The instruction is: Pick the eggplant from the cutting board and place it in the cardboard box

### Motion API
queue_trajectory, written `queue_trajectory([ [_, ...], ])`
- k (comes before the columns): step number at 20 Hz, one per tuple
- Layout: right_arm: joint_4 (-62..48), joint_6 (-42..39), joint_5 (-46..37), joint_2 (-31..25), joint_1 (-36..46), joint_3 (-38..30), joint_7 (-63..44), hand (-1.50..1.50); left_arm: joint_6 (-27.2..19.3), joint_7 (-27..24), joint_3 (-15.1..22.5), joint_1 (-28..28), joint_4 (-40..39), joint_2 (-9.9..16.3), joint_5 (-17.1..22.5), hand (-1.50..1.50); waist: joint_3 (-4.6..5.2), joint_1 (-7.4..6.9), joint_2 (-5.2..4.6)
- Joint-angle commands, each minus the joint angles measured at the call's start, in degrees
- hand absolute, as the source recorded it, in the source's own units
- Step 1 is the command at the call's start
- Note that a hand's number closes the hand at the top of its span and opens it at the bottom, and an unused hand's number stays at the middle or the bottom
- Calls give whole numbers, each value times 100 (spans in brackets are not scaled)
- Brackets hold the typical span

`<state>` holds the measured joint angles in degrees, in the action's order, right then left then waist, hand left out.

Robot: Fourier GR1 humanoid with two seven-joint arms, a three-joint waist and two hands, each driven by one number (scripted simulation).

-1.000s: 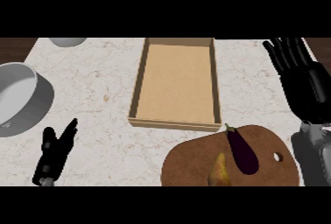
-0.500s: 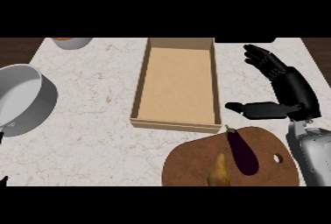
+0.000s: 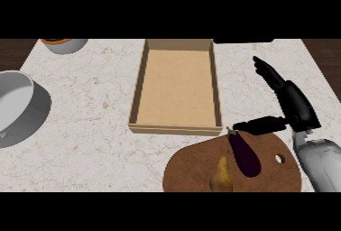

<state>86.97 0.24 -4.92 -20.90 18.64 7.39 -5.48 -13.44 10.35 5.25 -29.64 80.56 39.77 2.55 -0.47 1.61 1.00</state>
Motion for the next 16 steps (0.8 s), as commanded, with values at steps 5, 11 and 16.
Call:
queue_trajectory([
  [5, -236, -1141, -1048, -1198, 167, 934, -334, -150, 4, -890, -34, 1316, 1069, -684, 356, 0, 136, 182, 14],
  [11, -298, -2262, -1364, -1687, 323, 1680, -915, -150, 111, -1069, -13, 1307, 1062, -822, 344, 0, 145, 155, 11],
  [16, -205, -2758, -1388, -1540, 419, 2107, -1326, -150, 114, -1122, -54, 1463, 979, -924, 286, 0, 114, 213, -11],
])
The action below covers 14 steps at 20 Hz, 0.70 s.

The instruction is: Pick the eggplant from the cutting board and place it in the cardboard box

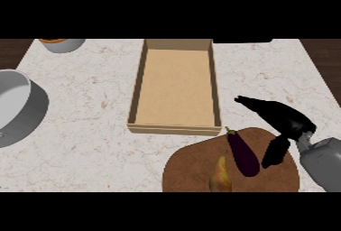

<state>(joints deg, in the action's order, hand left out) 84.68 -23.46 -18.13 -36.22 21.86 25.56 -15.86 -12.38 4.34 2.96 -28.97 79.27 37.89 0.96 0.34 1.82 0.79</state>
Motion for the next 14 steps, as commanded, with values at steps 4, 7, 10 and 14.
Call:
queue_trajectory([
  [4, -33, -520, -162, -35, 148, 362, -583, -150, 34, -671, 166, 1400, 944, -882, 406, 0, 32, 246, 15],
  [7, -8, -477, -251, 159, 216, 452, -878, -150, 70, -696, 60, 1508, 919, -888, 436, 0, 17, 259, 19],
  [10, -3, -490, -319, 186, 135, 536, -1039, -150, 134, -673, 38, 1473, 830, -915, 416, 0, 9, 368, 18],
  [14, -44, -628, -366, 305, 216, 644, -1363, -150, 93, -809, 24, 1347, 950, -970, 337, 0, -4, 282, 20],
])
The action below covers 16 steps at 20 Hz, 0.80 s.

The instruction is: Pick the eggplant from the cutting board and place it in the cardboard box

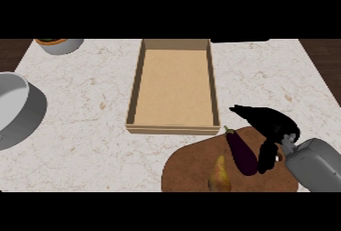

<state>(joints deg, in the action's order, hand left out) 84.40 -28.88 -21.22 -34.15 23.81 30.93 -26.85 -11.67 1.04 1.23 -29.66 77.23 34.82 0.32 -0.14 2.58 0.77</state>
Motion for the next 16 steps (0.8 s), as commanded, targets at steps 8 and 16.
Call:
queue_trajectory([
  [8, -32, -125, -119, 212, 59, 171, -438, -150, 76, -524, 119, 1385, 1109, -766, 372, 0, 33, 272, -7],
  [16, -47, -56, -191, 355, 67, 198, -565, -150, 114, -585, -1, 1382, 1066, -820, 344, 0, 31, 320, -22],
])
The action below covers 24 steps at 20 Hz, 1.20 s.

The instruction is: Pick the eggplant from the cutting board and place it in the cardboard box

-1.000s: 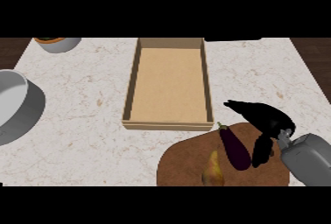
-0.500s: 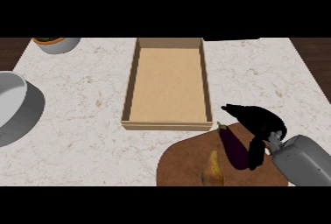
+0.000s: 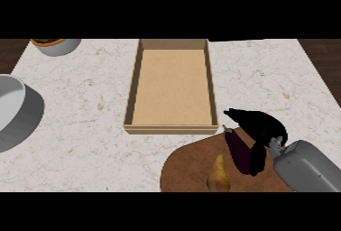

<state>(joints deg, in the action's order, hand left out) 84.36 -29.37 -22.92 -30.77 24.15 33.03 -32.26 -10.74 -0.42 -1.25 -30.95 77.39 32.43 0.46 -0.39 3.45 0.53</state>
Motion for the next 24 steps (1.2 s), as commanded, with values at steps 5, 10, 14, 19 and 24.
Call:
queue_trajectory([
  [5, -80, 171, -77, 249, -20, 24, -125, -150, 114, -581, 277, 1357, 1102, -686, 305, 0, 50, 131, 12],
  [10, -127, 159, -144, 193, -109, 79, -105, -150, 118, -500, 172, 1400, 1111, -719, 311, 0, 44, 216, 10],
  [14, -144, 259, -169, 273, -222, 115, -73, -150, 177, -520, 135, 1400, 1015, -770, 306, 0, 49, 253, 2],
  [19, -140, 199, -299, 408, -180, 320, -179, -150, 186, -570, 82, 1425, 1103, -787, 246, 0, 52, 182, 8],
  [24, -256, 212, -237, 483, -198, 277, -94, 150, 254, -569, 78, 1428, 1114, -835, 194, 0, 50, 165, -6],
])
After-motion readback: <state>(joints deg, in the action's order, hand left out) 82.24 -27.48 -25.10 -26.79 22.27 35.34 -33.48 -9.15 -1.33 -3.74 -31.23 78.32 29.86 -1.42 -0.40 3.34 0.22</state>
